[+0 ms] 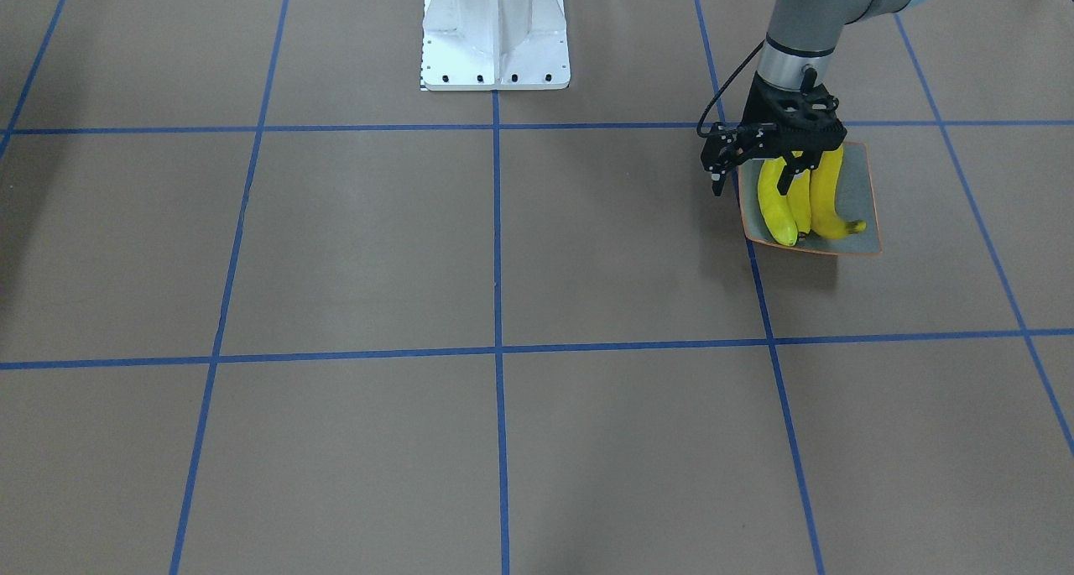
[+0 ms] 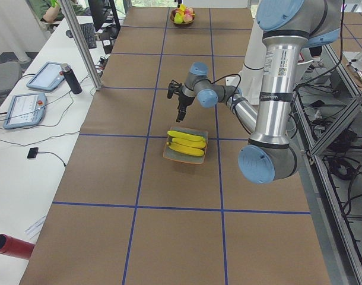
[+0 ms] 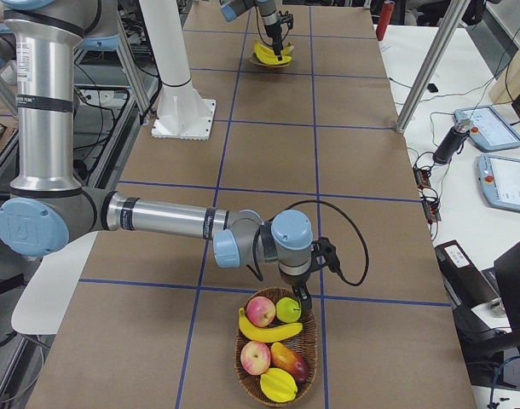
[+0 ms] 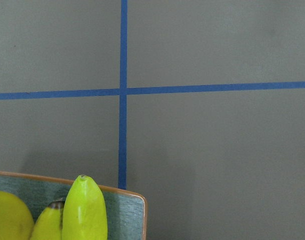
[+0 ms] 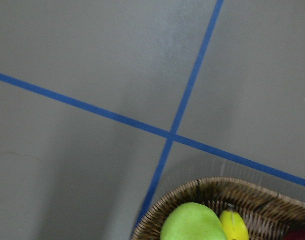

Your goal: Transfer all bananas from basket to plate

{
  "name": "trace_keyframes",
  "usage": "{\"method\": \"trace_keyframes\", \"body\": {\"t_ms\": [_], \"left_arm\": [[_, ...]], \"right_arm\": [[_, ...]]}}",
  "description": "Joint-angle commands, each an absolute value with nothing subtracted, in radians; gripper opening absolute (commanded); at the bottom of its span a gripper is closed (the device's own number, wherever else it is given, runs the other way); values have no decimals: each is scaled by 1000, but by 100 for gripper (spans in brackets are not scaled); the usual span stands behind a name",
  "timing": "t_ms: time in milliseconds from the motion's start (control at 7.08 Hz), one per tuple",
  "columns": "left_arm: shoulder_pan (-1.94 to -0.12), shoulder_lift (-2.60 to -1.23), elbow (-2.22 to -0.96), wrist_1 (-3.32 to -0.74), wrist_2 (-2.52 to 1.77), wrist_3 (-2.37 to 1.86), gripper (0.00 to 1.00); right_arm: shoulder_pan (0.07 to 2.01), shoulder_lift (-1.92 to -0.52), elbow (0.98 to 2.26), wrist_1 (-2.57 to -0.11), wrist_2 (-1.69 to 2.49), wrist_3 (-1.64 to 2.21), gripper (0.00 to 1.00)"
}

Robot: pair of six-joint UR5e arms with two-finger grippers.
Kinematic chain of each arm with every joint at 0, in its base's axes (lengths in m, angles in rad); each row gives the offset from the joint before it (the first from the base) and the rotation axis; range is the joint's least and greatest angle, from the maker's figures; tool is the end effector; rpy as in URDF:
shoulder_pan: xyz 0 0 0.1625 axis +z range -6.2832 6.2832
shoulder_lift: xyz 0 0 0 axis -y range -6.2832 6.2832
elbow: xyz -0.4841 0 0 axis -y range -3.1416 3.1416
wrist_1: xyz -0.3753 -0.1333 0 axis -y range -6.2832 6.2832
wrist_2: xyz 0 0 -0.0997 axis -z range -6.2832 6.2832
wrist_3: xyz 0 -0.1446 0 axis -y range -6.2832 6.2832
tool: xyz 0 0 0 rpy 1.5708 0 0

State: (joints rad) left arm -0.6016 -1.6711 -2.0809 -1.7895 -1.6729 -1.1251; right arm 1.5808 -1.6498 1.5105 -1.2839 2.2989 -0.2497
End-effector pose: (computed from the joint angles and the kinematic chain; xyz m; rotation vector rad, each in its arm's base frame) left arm 0.3694 -0.3974 0.4527 0.3311 0.7658 -0.1044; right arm 0.0416 -0.4476 0.7893 0.2347 -0.7048 -0.2823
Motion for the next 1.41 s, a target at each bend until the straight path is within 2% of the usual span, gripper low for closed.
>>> {"method": "trace_keyframes", "body": {"t_ms": [0,848,989,1272], "left_arm": [[-600,-1700,-2060,-1789,-1672,-1127,100],[-598,-1738,-2020,-1793,-1667,-1138,100],[-598,-1741,-2017,-1793,-1667,-1138,100],[-598,-1741,-2013,-1793,-1666,-1138,100]], "right_arm": [[1621,-1687,1476,-1286,2341,-295,100],[1626,-1595,1261,-1292,2439,-295,96],[1626,-1573,1208,-1293,2454,-302,92],[1624,-1575,1204,-1296,2448,-304,83]]}}
